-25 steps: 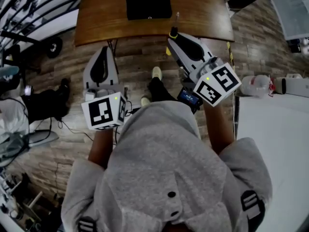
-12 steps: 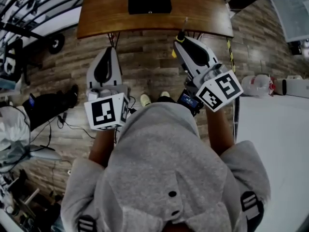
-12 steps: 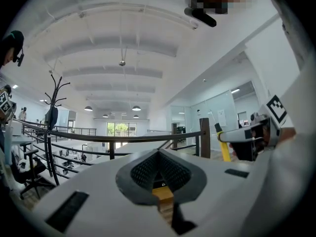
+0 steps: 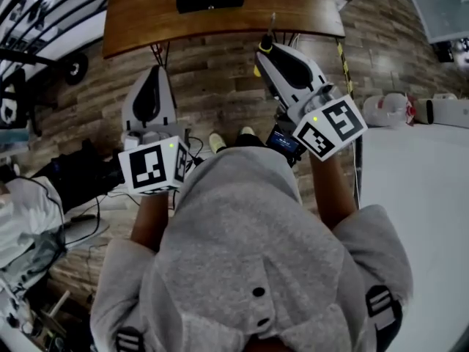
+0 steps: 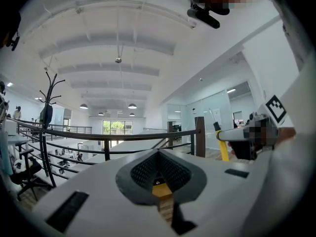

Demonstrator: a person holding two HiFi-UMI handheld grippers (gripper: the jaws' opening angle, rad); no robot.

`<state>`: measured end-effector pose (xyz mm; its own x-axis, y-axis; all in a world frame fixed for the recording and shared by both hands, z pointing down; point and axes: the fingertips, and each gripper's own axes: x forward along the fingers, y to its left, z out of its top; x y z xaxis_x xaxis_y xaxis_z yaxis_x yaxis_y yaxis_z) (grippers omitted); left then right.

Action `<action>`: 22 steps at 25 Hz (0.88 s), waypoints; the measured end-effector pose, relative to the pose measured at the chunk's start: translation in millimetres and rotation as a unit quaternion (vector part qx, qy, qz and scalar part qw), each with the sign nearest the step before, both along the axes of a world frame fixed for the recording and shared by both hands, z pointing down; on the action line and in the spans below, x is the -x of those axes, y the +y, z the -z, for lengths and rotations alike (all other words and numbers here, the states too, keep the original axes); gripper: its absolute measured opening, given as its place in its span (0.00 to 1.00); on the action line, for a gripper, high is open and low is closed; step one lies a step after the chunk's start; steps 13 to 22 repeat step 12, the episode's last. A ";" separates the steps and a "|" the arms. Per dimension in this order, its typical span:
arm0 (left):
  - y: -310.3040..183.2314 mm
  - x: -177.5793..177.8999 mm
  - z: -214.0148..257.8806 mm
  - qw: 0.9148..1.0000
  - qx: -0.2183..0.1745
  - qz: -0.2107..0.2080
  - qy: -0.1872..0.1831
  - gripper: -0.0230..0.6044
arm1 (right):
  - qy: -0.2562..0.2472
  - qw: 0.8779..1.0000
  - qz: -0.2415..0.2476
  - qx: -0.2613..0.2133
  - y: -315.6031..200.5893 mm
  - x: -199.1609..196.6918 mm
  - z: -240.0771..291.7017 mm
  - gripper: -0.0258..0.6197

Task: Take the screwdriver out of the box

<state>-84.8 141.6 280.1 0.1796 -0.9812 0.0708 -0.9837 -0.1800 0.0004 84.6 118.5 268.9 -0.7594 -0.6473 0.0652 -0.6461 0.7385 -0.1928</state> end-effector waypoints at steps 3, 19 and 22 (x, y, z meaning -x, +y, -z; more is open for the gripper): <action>1.2 -3.0 -1.5 1.000 -0.001 0.000 -0.002 0.06 | 0.001 1.000 -0.001 0.000 2.7 -3.4 -2.5 0.17; -8.5 9.9 3.0 1.000 -0.001 0.002 -0.001 0.06 | 0.010 1.000 0.005 -0.002 -7.1 11.0 3.2 0.17; -8.5 9.9 3.0 1.000 -0.001 0.002 -0.001 0.06 | 0.010 1.000 0.005 -0.002 -7.1 11.0 3.2 0.17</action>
